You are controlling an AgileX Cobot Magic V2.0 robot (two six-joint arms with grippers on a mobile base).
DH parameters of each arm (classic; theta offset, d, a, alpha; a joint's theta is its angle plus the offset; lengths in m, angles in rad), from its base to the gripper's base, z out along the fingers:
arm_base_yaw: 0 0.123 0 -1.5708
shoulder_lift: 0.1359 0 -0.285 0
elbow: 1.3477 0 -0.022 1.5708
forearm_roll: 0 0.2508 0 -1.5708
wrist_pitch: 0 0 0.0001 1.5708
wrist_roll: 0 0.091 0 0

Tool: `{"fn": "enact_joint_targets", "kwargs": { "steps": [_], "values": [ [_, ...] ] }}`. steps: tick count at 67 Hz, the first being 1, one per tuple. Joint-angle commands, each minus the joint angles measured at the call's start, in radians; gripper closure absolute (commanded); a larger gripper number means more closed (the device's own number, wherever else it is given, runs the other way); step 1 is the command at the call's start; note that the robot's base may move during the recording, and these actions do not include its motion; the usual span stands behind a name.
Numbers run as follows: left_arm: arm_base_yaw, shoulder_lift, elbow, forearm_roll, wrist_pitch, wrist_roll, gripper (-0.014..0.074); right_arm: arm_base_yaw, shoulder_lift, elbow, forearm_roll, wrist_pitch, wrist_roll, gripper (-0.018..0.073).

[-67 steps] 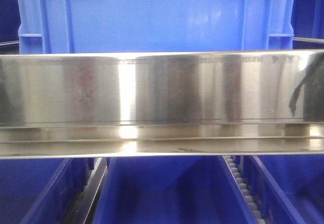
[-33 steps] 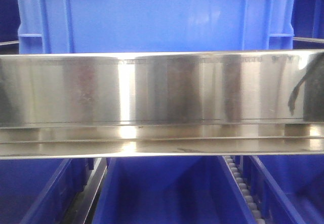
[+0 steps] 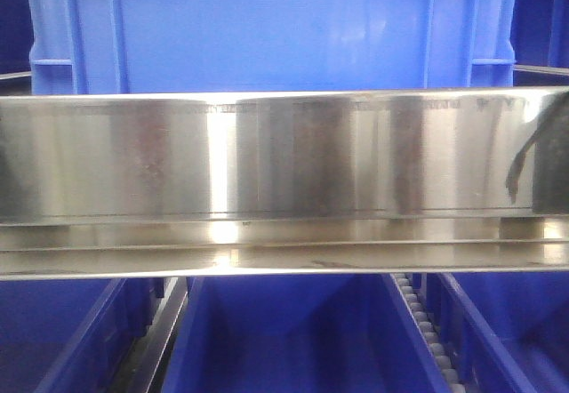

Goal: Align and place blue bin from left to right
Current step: 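Close both grippers on the opposite side walls of the blue bin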

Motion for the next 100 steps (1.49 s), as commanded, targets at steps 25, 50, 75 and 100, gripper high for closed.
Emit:
{"fn": "enact_joint_targets", "kwargs": {
  "steps": [25,50,75,100],
  "values": [
    [-0.007,0.112,-0.175,0.025,0.263,0.019,0.0258,-0.001,-0.003,-0.005,-0.006,0.003,-0.004,0.0628],
    [-0.007,0.112,-0.175,0.027,0.269,0.022,0.0258,-0.001,-0.003,-0.005,-0.006,0.003,-0.004,0.0628],
    [-0.007,0.114,-0.175,0.024,0.269,0.034,0.0258,-0.001,-0.003,-0.005,-0.006,0.003,-0.004,0.0628],
    [-0.007,0.127,-0.173,0.019,0.295,0.052,0.0258,-0.001,-0.003,-0.005,-0.006,0.001,-0.004,0.0628]
  ]
}}
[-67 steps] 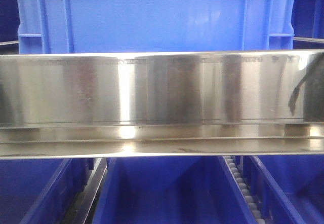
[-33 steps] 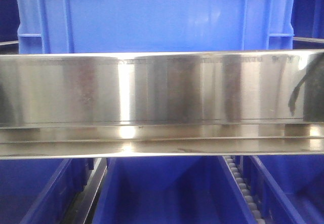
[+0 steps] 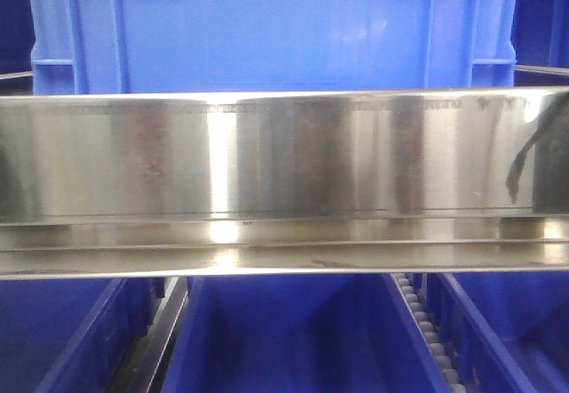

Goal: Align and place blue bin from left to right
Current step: 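Close both grippers on the opposite side walls of the blue bin, then lift the blue bin with both grippers off the roller rack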

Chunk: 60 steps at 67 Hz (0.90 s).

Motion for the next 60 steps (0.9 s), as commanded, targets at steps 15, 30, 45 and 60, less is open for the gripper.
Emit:
{"fn": "enact_joint_targets", "kwargs": {
  "steps": [15,30,45,60],
  "values": [
    [-0.007,0.011,-0.006,-0.002,0.014,0.005,0.0258,-0.001,-0.003,-0.005,-0.006,0.001,-0.004,0.0628],
    [-0.007,0.011,-0.006,-0.002,0.015,0.005,0.0258,-0.001,-0.003,-0.005,-0.006,0.001,-0.004,0.0628],
    [-0.007,0.011,-0.006,-0.002,0.015,0.005,0.0258,-0.001,-0.003,-0.005,-0.006,0.001,-0.004,0.0628],
    [-0.007,0.011,-0.006,-0.027,0.015,0.005,0.0343,-0.001,-0.003,-0.005,-0.006,0.001,-0.004,0.0628]
  ]
}}
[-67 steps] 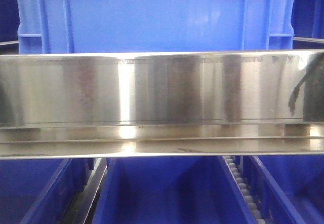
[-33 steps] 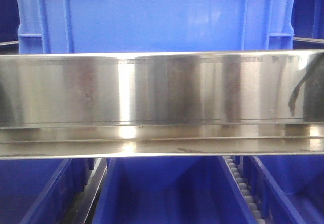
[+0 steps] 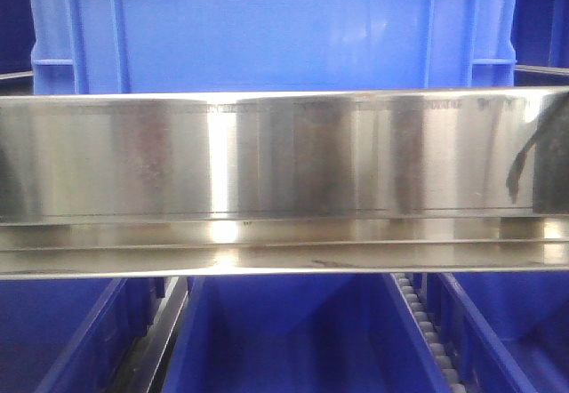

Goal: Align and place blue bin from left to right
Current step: 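Lift the blue bin with both grippers off the roller rack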

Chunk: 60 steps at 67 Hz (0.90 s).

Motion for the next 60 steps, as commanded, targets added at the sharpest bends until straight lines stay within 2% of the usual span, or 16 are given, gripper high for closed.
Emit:
{"fn": "enact_joint_targets", "kwargs": {
  "steps": [1,23,60],
  "values": [
    [-0.007,-0.001,-0.006,-0.013,-0.003,0.003,0.035,-0.001,-0.003,-0.005,-0.006,0.001,-0.004,0.0628],
    [-0.007,-0.001,-0.006,-0.015,-0.009,0.003,0.0702,-0.001,-0.003,-0.005,-0.006,-0.001,-0.004,0.0628],
    [-0.007,-0.001,-0.006,-0.01,-0.01,0.003,0.0707,-0.001,-0.003,-0.005,-0.004,0.013,-0.004,0.0629]
  ]
}}
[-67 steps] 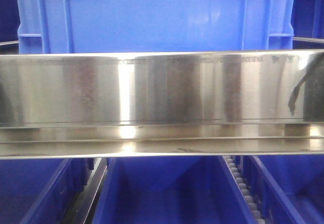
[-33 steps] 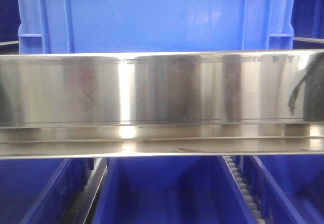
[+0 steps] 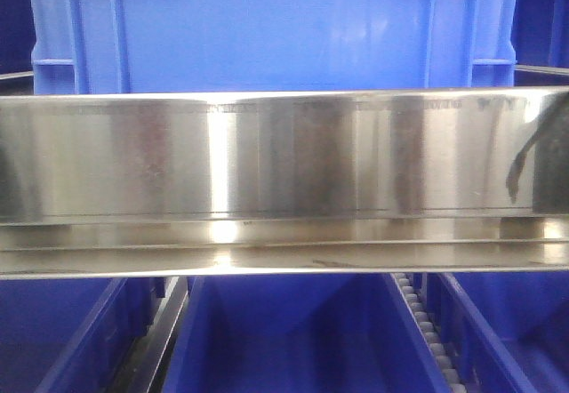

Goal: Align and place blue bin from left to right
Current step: 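Lift the blue bin with both grippers off the roller rack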

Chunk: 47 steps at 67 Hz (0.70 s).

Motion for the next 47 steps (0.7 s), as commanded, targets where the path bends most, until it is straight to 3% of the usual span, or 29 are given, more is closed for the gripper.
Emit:
{"fn": "enact_joint_targets", "kwargs": {
  "steps": [1,47],
  "values": [
    [-0.007,-0.001,-0.005,0.001,-0.008,0.003,0.0707,-0.001,-0.003,-0.005,-0.004,0.011,-0.004,0.0631],
    [-0.018,-0.088,-0.007,0.001,0.035,-0.031,0.0707,0.053,-0.062,-0.108,-0.014,0.08,0.057,0.0636]
  ]
}}
